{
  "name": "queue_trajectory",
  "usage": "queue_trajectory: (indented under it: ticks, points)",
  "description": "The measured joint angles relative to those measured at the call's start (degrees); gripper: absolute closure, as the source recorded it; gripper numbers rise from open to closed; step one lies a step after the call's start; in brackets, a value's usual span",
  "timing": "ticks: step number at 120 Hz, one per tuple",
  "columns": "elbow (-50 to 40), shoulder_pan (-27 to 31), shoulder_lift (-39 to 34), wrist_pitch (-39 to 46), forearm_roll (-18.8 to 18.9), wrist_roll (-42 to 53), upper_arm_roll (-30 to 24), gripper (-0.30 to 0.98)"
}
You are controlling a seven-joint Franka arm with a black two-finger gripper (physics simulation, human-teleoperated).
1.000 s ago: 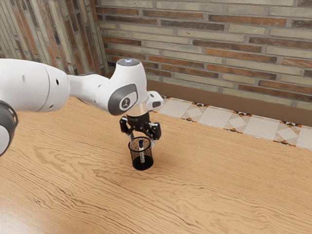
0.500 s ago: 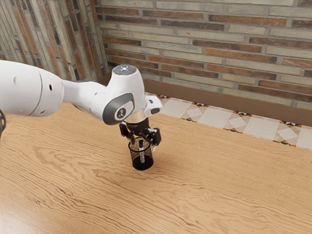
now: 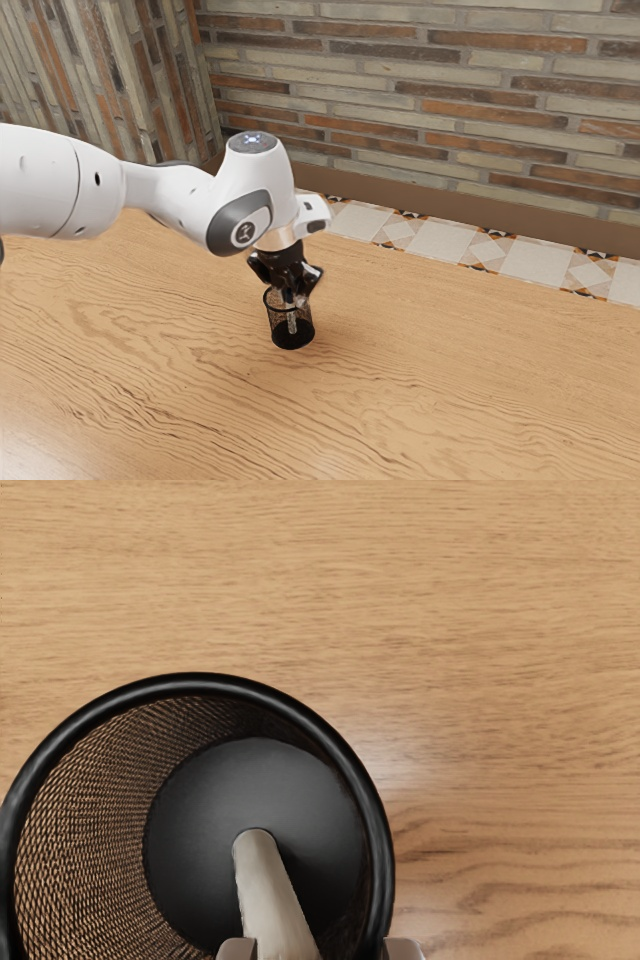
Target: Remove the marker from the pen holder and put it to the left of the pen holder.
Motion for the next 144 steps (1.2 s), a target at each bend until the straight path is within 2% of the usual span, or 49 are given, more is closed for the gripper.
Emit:
queue_trajectory:
  ticks: [21, 57, 78, 94, 107, 117, 126, 140, 144]
  points:
    - [-0.1, 0.3, -0.5, -0.1, 0.7, -0.4, 0.0, 0.72]
    - [-0.1, 2.6, -6.8, -3.3, 3.4, -1.9, 0.2, 0.78]
    - [-0.1, 7.7, -12.5, -7.2, 4.2, -2.2, 0.2, 0.78]
    - [-1.6, 13.4, -12.8, -8.3, 5.6, -1.8, 0.2, 0.78]
    - [-6.7, 16.3, -11.2, -2.3, 9.0, -1.5, 0.3, 0.77]
    - [-7.7, 15.6, -8.4, 5.2, 11.2, -0.9, 0.3, 0.76]
    - [-8.6, 15.2, -6.0, 12.3, 12.1, 0.0, 0.3, 0.76]
    - [-11.5, 17.8, -4.0, 23.1, 12.6, 1.8, 0.3, 0.77]
    - [-11.8, 18.0, -3.9, 25.3, 12.6, 2.4, 0.2, 0.7]
